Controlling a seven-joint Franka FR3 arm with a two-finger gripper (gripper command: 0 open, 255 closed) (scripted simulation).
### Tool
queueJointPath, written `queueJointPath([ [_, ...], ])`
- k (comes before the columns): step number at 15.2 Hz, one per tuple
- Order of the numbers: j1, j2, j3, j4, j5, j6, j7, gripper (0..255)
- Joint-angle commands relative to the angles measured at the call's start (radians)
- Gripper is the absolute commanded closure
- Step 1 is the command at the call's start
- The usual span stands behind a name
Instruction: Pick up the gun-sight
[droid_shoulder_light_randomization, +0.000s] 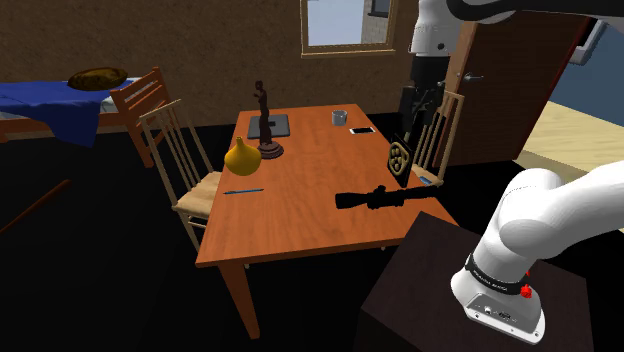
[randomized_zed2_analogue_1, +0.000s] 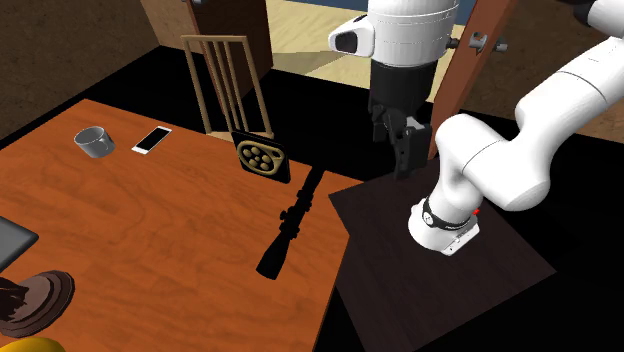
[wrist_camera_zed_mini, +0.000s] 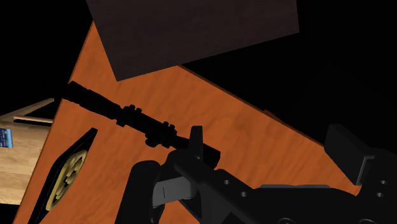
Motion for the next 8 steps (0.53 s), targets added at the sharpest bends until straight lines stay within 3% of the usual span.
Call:
queueJointPath([
  [1,0.000,0.000,0.000,0.000,0.000,0.000,0.000,0],
  [8,-0.028,0.055,-0.053,-0.167,-0.063,0.236,-0.070,0],
])
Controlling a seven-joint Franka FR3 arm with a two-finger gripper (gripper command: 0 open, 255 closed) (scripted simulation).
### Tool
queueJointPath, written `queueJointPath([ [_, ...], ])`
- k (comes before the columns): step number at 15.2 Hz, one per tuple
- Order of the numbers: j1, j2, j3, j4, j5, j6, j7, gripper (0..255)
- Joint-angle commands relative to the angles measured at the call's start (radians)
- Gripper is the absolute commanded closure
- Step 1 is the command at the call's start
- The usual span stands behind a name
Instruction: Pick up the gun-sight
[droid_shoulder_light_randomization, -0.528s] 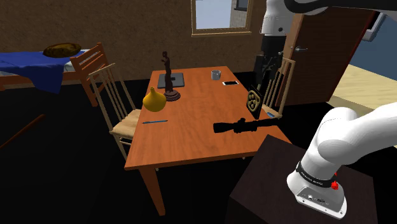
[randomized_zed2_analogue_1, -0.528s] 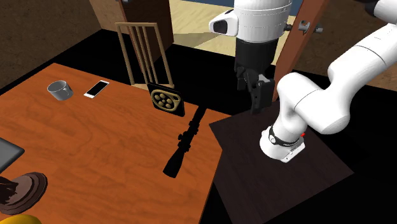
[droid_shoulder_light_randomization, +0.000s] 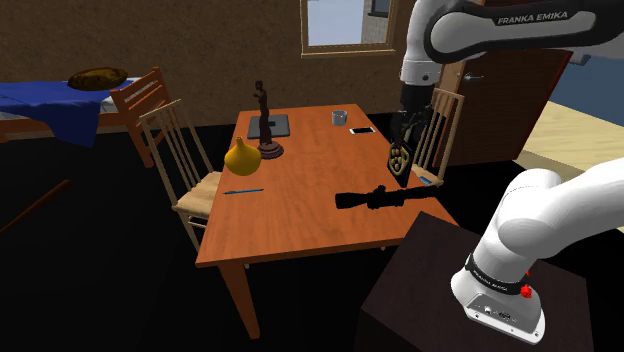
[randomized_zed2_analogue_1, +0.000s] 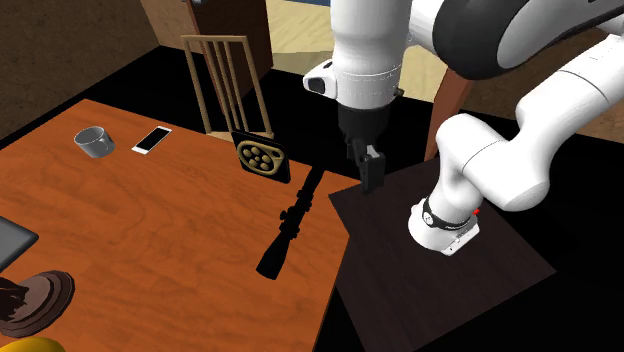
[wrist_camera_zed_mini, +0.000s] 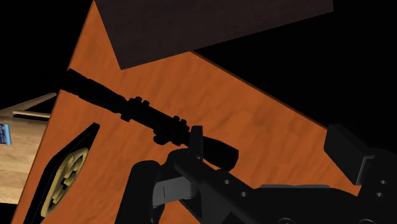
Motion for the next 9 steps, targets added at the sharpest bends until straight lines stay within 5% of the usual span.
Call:
queueJointPath([
  [1,-0.008,0.026,-0.015,-0.036,-0.016,0.069,-0.017,0],
  [9,-0.038,0.201,-0.089,-0.138,-0.074,0.367,-0.091,0],
])
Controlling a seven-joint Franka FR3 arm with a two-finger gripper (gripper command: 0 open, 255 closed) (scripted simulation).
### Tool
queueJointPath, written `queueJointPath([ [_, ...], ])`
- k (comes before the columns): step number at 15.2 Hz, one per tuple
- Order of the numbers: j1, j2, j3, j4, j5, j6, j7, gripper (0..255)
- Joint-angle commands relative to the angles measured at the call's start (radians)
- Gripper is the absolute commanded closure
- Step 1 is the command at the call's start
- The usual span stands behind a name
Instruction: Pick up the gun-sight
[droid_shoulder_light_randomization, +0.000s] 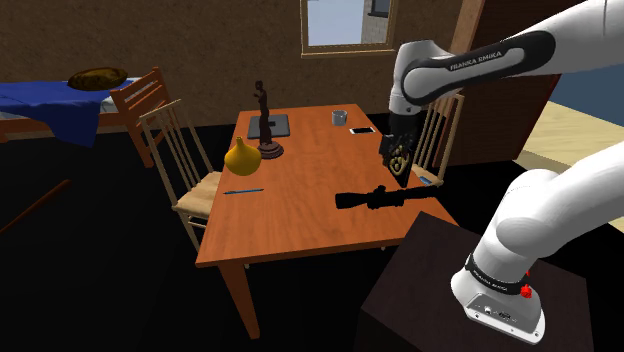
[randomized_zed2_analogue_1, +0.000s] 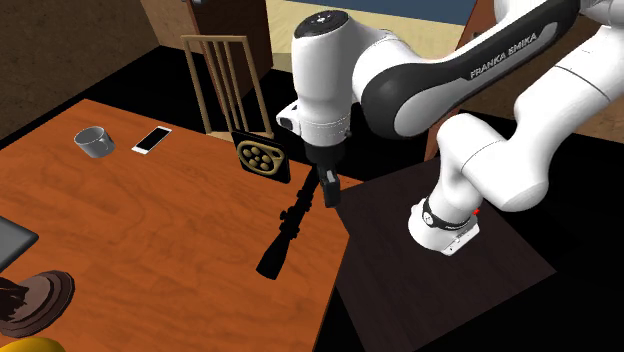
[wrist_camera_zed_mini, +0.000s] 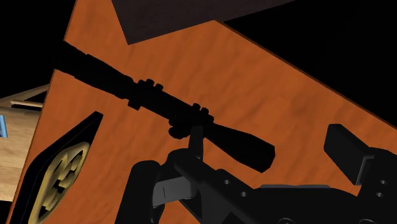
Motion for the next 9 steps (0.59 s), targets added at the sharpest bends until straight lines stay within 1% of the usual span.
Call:
queueJointPath([
  [1,-0.006,0.055,-0.018,-0.019,-0.011,0.083,-0.017,0],
  [5,-0.015,0.188,-0.058,-0.028,-0.023,0.236,-0.057,0],
  [9,-0.018,0.340,-0.098,-0.011,-0.013,0.382,-0.106,0],
])
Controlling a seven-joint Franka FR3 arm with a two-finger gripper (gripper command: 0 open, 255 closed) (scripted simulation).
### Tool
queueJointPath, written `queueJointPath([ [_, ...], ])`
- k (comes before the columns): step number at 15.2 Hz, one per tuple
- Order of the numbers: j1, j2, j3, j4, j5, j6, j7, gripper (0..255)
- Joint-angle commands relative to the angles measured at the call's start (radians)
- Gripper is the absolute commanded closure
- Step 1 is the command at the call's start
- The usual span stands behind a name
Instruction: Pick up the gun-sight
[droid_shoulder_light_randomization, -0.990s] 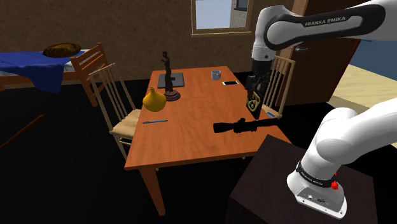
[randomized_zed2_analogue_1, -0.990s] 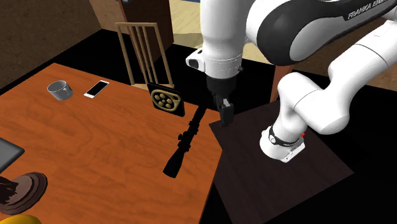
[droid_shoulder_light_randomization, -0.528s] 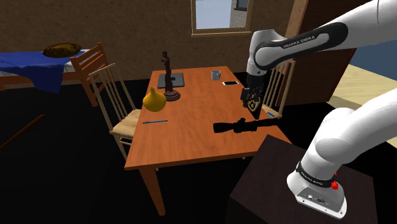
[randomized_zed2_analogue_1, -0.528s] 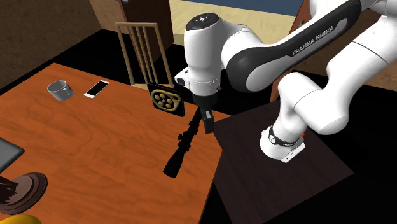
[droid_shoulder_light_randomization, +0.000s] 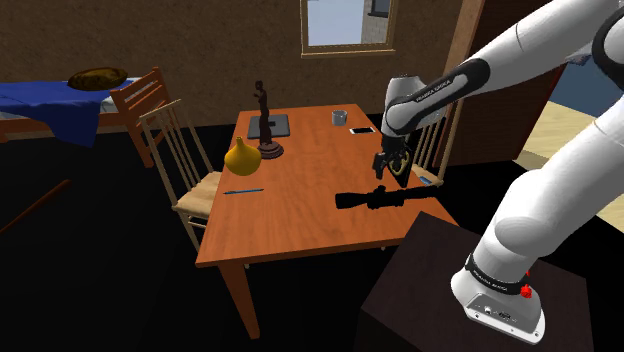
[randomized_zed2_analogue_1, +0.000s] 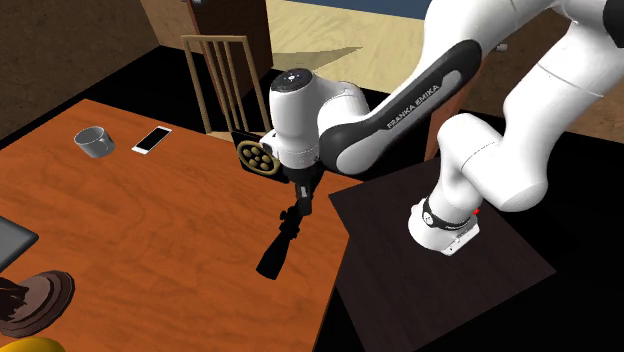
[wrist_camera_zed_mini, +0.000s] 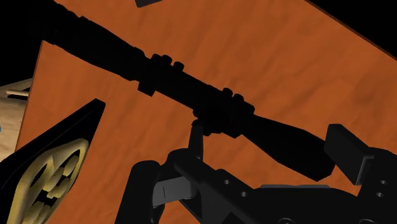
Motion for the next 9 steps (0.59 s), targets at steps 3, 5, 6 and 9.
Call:
queueJointPath([
  [3,0.005,0.176,-0.036,0.045,0.036,0.143,-0.059,0],
  [5,0.004,0.243,-0.046,0.065,0.060,0.193,-0.089,0],
  [6,0.004,0.256,-0.046,0.063,0.067,0.208,-0.094,0],
  [9,0.006,0.296,-0.046,0.056,0.090,0.253,-0.110,0],
])
